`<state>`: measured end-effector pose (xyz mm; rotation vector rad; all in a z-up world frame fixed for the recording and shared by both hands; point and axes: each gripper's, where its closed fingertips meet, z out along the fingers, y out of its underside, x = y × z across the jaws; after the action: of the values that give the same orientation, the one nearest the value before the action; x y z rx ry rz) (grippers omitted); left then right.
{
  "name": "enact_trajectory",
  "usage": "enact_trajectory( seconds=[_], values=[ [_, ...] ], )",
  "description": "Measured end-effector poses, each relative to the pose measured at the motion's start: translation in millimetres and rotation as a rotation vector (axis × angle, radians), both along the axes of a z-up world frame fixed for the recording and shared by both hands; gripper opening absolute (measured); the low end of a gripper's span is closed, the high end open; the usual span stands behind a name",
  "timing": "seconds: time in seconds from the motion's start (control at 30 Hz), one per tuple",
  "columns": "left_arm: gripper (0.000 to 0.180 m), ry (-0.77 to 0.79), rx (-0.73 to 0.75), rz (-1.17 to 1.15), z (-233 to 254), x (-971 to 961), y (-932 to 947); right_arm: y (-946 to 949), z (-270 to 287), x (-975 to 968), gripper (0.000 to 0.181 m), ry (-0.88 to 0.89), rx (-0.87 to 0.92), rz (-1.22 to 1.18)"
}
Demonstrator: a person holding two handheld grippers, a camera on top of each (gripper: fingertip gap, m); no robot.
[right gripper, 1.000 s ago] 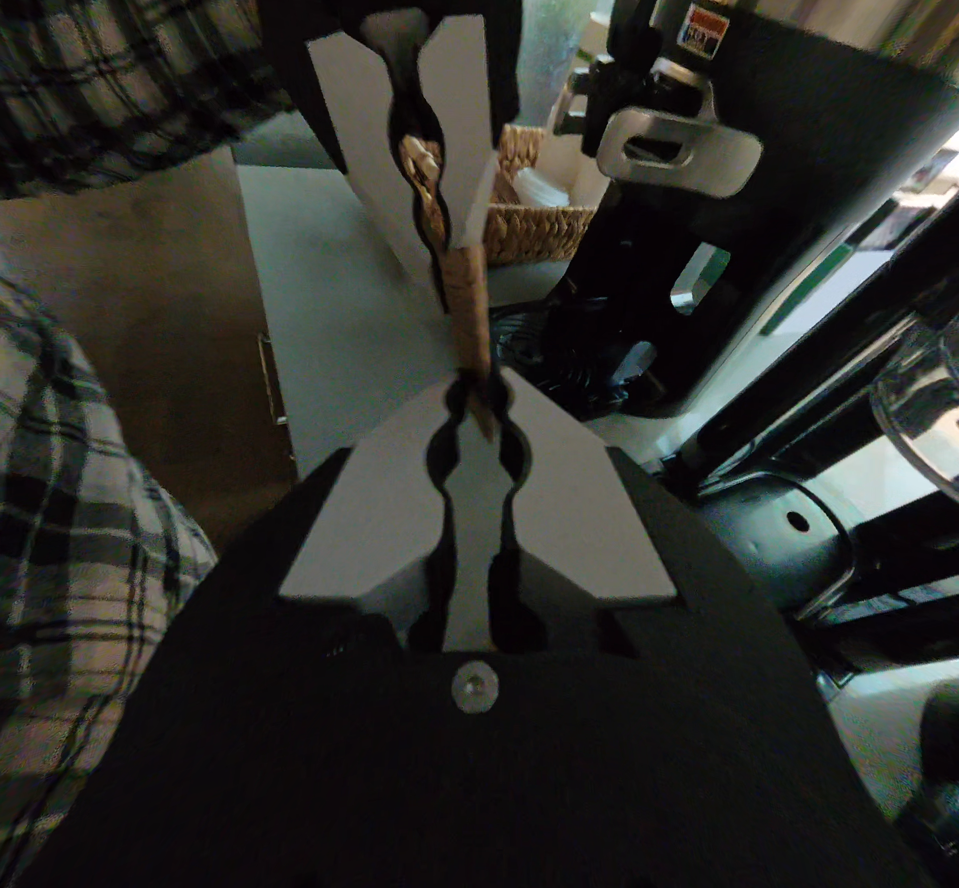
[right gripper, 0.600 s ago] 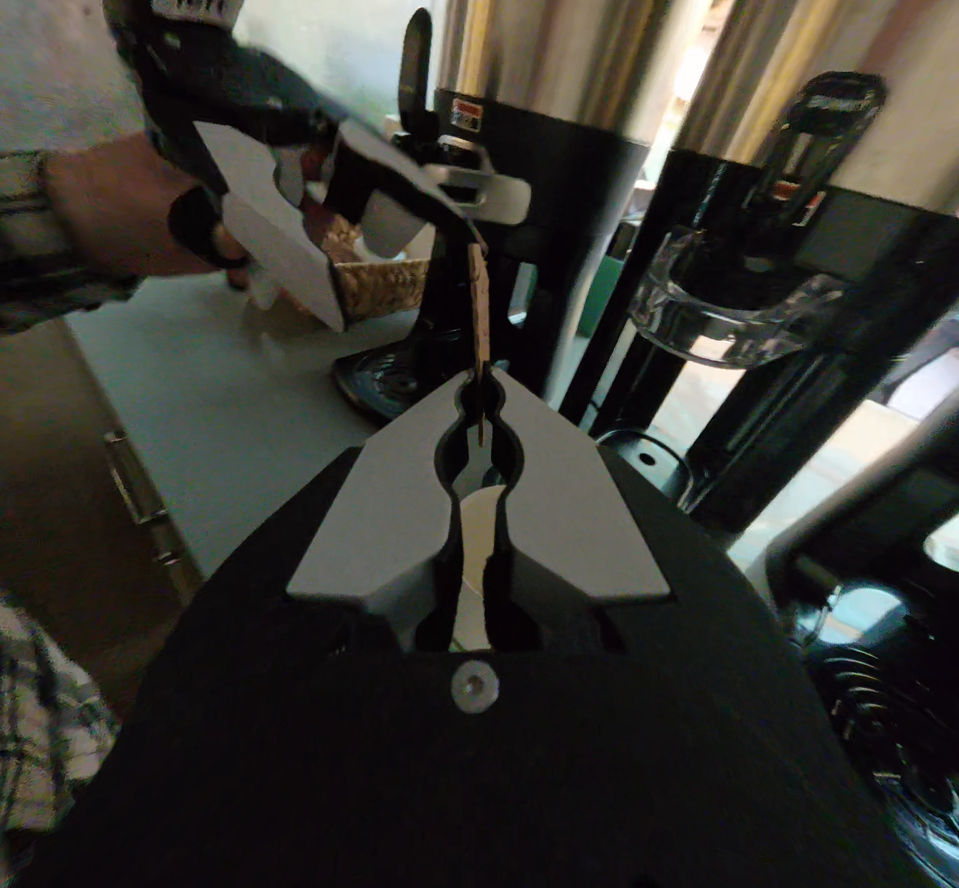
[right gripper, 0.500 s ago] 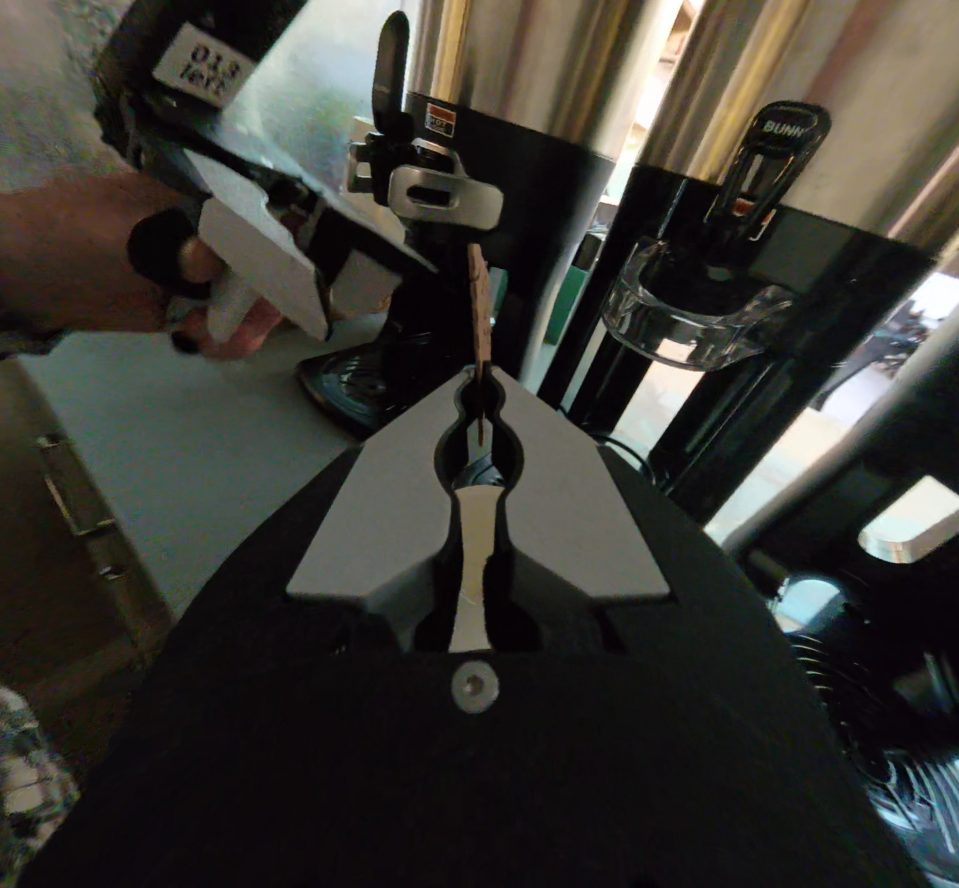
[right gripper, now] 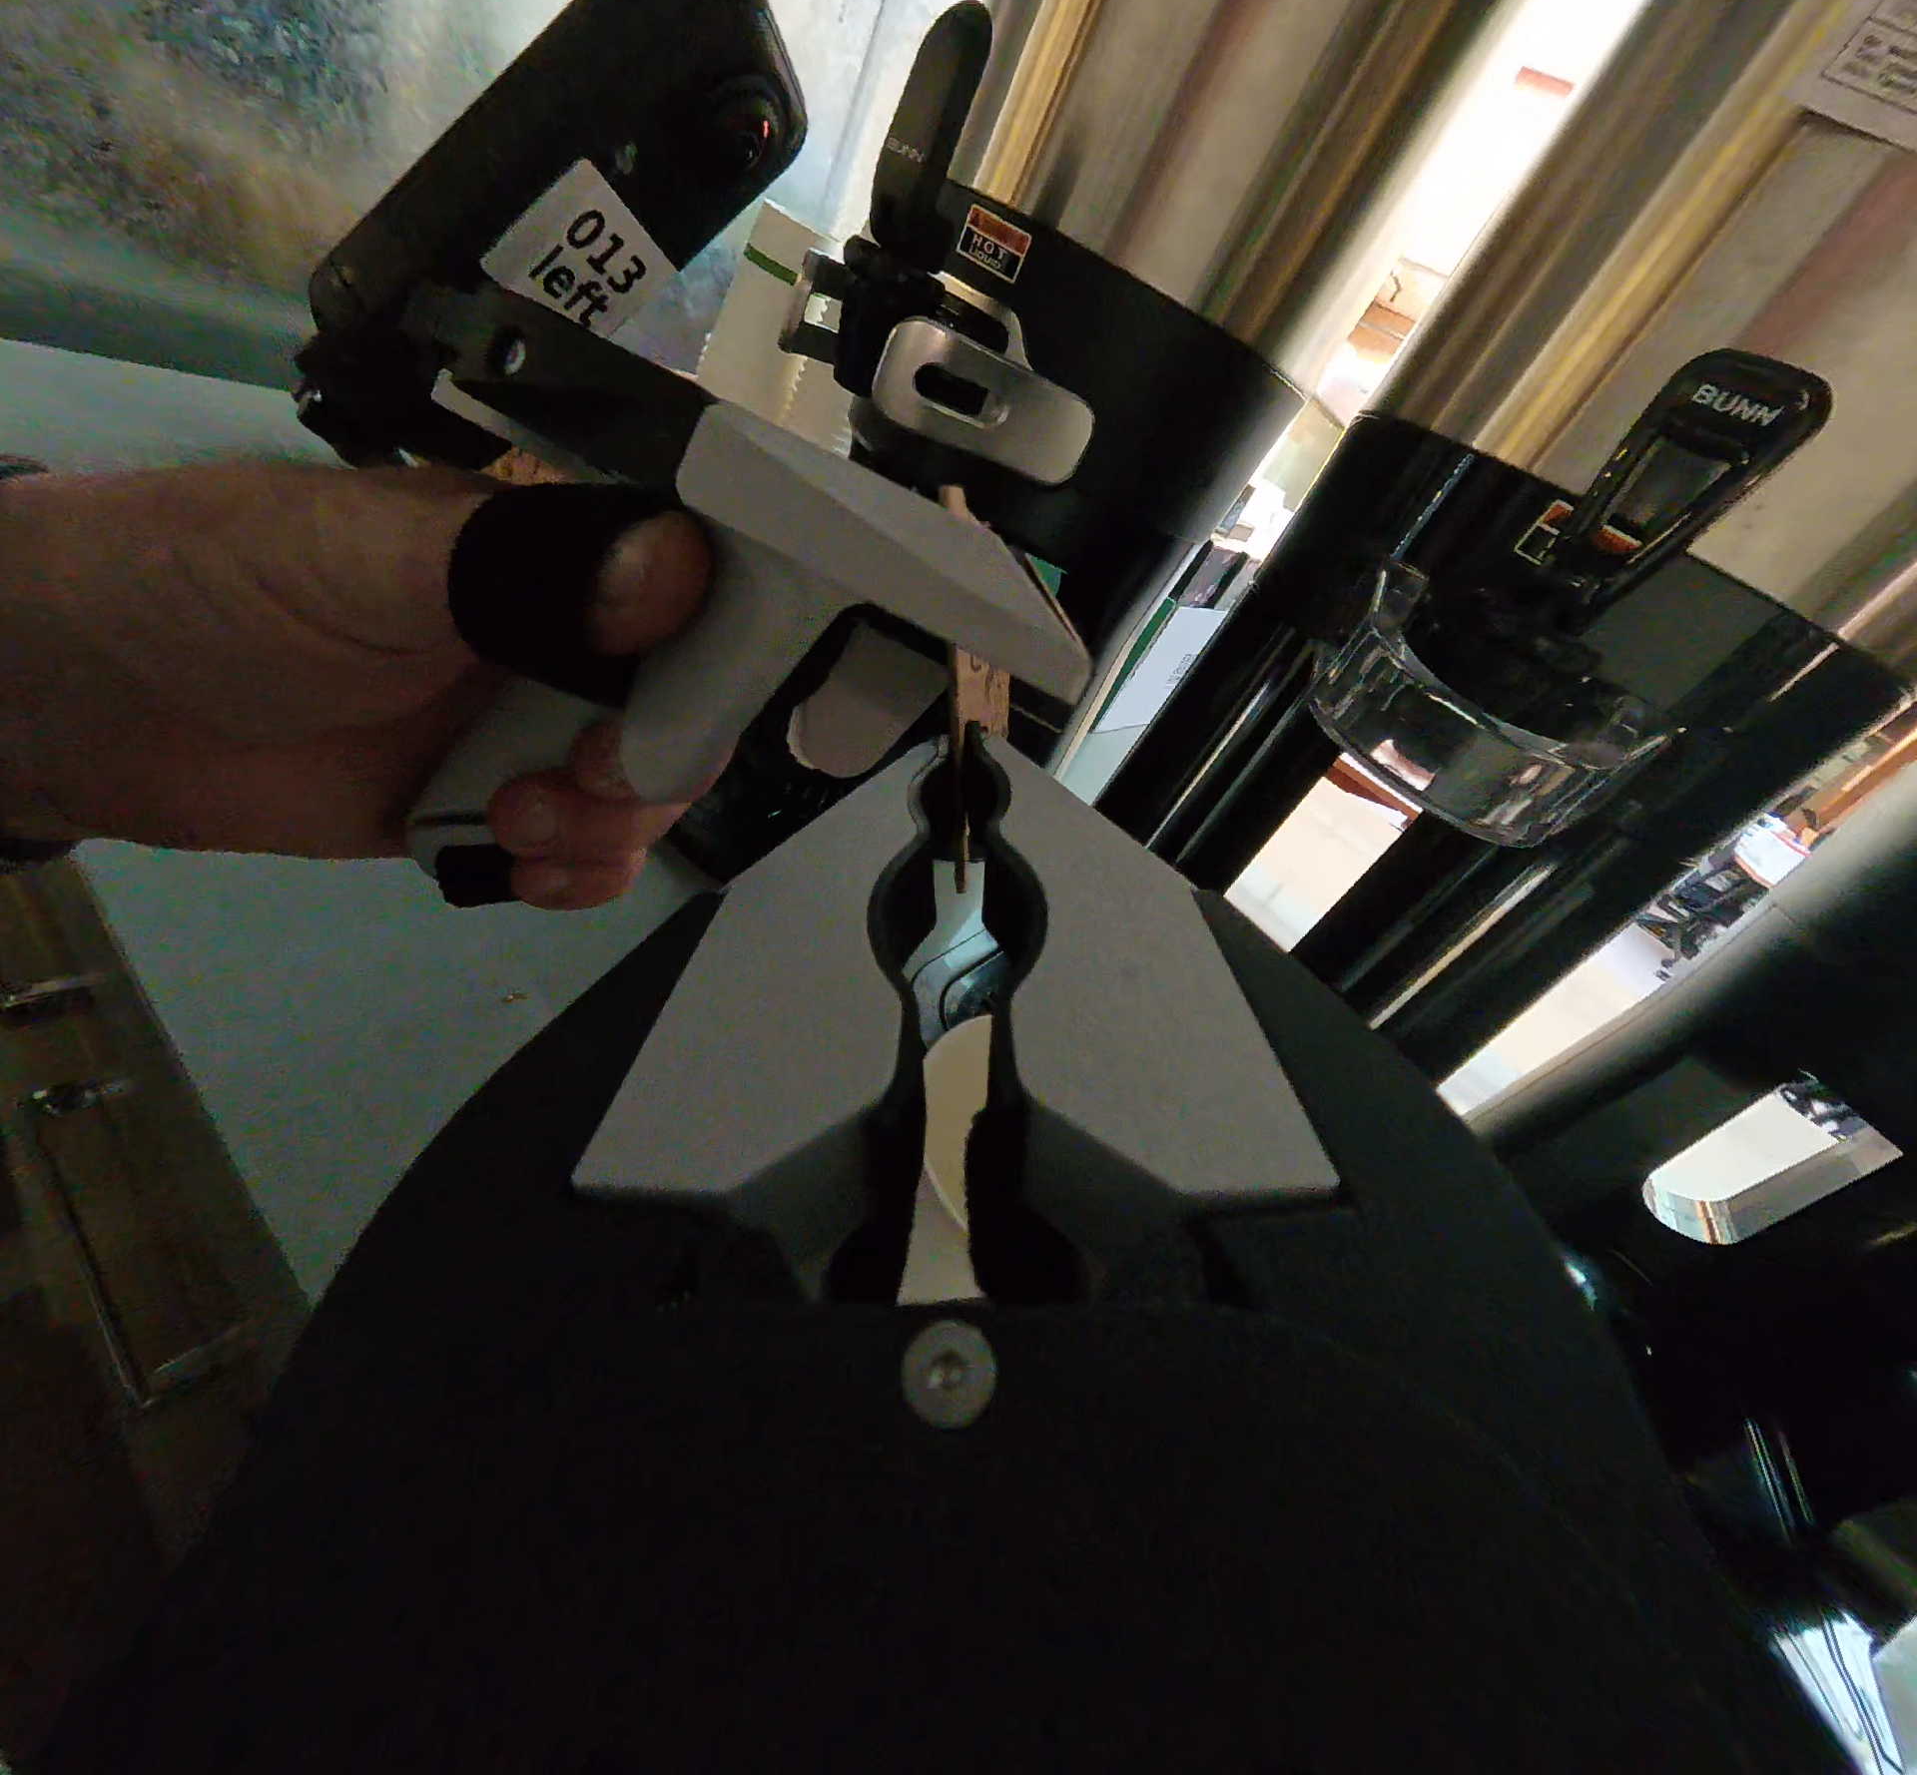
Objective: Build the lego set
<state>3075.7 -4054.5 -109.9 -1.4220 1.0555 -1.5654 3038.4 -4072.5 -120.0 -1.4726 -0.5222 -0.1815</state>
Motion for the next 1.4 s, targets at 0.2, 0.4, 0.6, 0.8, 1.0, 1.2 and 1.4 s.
enact_trajectory(
  seconds=[0.2, 0.4, 0.6, 0.8, 1.0, 1.2, 1.4],
  values=[
    [0.15, -0.022, 0.025, 0.024, 1, 0, 3, 2, 2, 6, 0.0, 0.045, 0.016, -0.04],
    [0.133, -0.039, 0.022, 0.048, 2, -2, 6, 5, 1, 13, 0.02, 0.087, 0.026, -0.087],
    [0.101, -0.063, 0.034, 0.058, 6, -12, 12, 5, 2, 6, 0.033, 0.093, 0.001, -0.03],
    [0.086, -0.017, 0.069, 0.077, -2, -32, 27, -1, -3, 20, 0.065, 0.114, -0.08, 0.015],
    [0.084, 0.175, 0.207, 0.06, -38, -50, 36, -8, -45, 64, 0.109, 0.219, -0.328, 0.071],
    [0.085, 0.333, 0.251, -0.048, -84, -51, 30, 9, -102, 70, 0.123, 0.303, -0.53, 0.2],
    [0.084, 0.406, 0.239, -0.11, -116, -48, 29, 20, -126, 68, 0.091, 0.356, -0.588, 0.268]
  ],
)
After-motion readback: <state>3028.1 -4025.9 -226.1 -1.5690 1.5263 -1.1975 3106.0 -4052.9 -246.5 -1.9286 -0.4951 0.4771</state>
